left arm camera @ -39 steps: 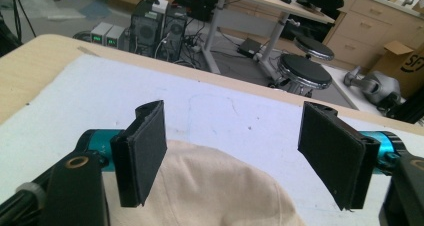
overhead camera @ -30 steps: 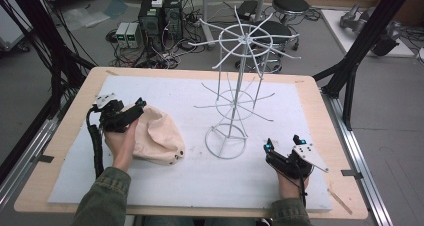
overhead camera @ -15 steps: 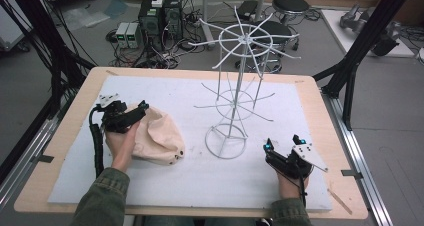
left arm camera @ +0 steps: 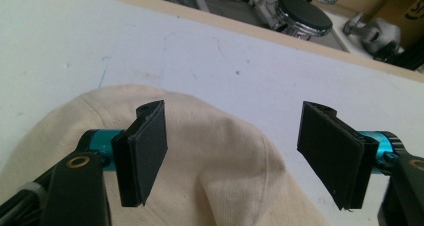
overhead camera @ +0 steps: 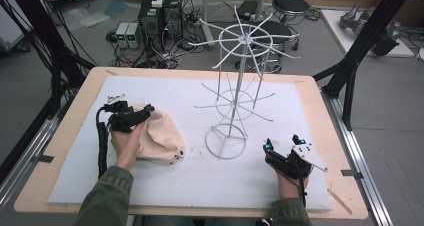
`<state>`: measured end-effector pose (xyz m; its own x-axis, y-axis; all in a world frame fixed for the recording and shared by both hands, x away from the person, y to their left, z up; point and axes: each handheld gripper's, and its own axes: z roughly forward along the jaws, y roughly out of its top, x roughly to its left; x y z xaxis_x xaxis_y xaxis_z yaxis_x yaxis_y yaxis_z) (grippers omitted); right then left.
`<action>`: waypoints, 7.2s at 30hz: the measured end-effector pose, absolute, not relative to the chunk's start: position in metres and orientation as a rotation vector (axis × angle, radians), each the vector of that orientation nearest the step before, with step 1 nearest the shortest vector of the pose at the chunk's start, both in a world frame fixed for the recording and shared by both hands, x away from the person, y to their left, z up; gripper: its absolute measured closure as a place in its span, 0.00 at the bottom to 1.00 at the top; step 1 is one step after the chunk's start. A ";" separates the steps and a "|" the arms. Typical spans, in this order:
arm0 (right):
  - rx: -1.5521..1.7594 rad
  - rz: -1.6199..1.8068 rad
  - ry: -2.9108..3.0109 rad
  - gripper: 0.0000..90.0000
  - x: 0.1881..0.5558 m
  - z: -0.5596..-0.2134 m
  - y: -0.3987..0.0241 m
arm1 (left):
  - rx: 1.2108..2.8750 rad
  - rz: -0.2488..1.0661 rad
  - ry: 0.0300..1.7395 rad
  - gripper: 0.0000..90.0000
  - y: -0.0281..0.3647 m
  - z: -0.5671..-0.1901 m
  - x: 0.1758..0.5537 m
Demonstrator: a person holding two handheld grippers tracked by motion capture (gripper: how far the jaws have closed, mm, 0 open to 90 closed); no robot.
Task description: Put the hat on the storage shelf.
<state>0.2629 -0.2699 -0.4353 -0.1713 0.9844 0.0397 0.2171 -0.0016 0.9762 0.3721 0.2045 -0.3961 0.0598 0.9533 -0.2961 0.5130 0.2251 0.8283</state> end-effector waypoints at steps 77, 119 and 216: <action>1.278 1.241 1.508 0.10 0.264 -0.435 -0.273 | 1.319 0.536 1.874 0.91 0.163 -0.416 0.416; 1.259 1.239 1.523 0.10 0.264 -0.435 -0.270 | 1.374 0.306 0.765 0.90 0.220 -0.279 0.302; 1.235 1.301 1.505 0.10 0.253 -0.430 -0.275 | 1.477 0.092 0.310 0.85 0.110 -0.188 0.324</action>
